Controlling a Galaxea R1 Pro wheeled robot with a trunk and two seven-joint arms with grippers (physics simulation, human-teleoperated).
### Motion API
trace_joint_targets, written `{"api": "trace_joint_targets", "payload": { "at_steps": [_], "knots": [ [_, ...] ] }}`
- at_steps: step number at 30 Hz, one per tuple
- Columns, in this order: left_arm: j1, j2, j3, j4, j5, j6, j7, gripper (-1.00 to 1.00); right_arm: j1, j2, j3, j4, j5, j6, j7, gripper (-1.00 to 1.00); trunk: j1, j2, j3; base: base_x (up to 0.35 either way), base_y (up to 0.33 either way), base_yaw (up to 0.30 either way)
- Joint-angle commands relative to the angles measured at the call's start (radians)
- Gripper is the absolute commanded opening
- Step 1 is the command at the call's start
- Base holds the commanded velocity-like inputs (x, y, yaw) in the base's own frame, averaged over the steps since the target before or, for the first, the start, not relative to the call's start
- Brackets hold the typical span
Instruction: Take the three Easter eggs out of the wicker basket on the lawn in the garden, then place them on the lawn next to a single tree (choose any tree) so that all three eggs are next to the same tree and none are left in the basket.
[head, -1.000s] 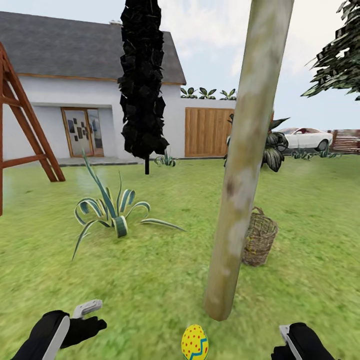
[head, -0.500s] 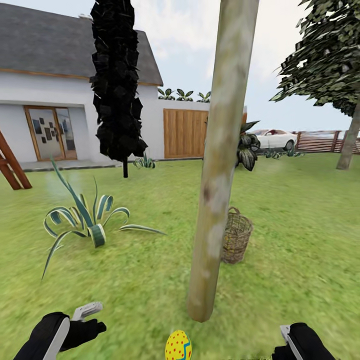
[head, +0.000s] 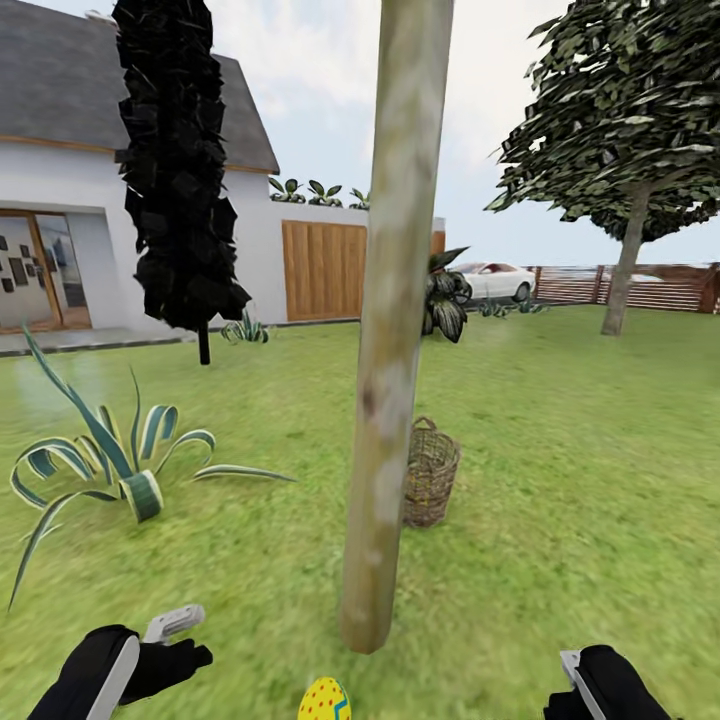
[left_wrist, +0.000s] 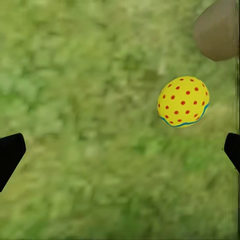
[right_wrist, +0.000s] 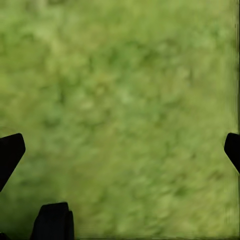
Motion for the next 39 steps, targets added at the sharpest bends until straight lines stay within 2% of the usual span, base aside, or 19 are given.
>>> {"api": "trace_joint_targets", "payload": {
  "at_steps": [1,39],
  "knots": [
    [0.0,0.0,0.002,-0.001,-0.001,0.005,-0.003,1.0,-0.001,0.0,0.001,-0.001,0.005,0.004,0.006,1.0,-0.004,0.007,0.003,0.0,0.0,-0.286],
    [0.0,0.0,0.002,-0.001,0.001,0.005,-0.003,1.0,-0.001,-0.002,0.001,-0.005,0.005,0.004,0.006,1.0,-0.15,0.273,0.143,0.0,0.0,-0.286]
  ]
}}
